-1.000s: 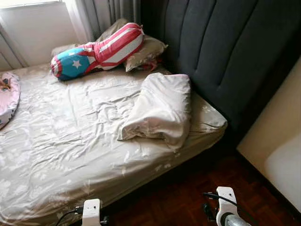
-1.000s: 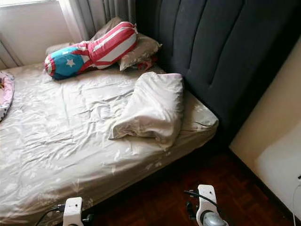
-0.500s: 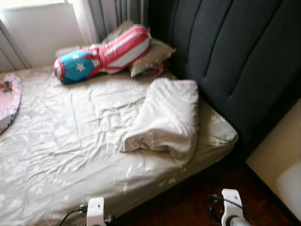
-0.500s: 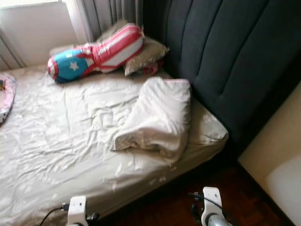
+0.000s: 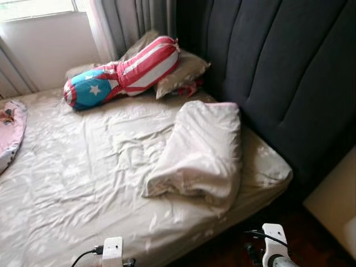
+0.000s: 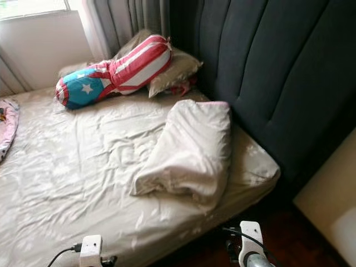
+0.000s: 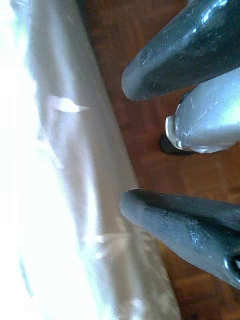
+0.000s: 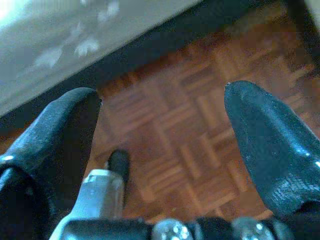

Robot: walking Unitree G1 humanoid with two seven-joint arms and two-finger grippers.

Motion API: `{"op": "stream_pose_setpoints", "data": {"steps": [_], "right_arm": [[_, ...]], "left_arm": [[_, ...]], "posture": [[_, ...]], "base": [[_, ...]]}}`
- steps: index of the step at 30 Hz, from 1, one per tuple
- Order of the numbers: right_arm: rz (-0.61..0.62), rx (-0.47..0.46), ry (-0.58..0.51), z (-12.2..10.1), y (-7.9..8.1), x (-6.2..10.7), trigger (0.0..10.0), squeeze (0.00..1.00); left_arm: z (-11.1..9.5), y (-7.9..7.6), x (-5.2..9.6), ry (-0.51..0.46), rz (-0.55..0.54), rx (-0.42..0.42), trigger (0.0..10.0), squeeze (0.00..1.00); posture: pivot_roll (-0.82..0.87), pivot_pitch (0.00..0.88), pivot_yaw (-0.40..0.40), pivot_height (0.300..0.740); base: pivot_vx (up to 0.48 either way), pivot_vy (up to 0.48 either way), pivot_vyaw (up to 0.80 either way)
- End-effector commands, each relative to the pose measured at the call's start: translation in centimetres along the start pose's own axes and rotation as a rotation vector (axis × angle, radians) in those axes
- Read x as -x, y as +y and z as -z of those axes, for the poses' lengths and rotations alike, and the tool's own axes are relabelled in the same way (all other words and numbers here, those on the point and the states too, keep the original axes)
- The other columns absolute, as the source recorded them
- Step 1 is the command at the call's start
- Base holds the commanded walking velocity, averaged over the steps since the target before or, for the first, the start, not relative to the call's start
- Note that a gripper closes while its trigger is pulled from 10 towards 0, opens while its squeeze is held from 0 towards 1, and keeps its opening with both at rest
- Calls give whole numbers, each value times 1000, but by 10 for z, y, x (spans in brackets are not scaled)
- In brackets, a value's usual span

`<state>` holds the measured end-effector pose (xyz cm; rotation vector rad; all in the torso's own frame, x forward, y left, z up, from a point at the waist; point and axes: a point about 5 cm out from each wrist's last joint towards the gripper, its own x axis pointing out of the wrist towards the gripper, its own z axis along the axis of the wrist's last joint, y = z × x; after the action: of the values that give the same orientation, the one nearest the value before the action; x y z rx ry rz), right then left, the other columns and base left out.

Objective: Clean up the room

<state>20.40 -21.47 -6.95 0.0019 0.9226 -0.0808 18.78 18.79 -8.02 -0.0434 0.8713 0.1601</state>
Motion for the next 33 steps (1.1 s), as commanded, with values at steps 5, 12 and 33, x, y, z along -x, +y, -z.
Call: {"op": "stream_pose_setpoints", "data": {"steps": [5, 12, 33], "right_arm": [[-19, 13, -18, -6, 10, -2, 10000, 0], [-18, 16, -17, -6, 9, -2, 10000, 0], [-17, -8, -19, -7, 10, -2, 10000, 0]], "left_arm": [[0, 11, 0, 10, -31, 4, 10000, 0], [0, 11, 0, 9, -31, 6, 10000, 0], [-1, 11, 0, 11, -29, -2, 10000, 0]], "posture": [[-27, 0, -27, 719], [-28, 5, -29, 719], [-28, 9, -29, 719]], "base": [[0, 0, 800], [0, 0, 800], [0, 0, 457]]}}
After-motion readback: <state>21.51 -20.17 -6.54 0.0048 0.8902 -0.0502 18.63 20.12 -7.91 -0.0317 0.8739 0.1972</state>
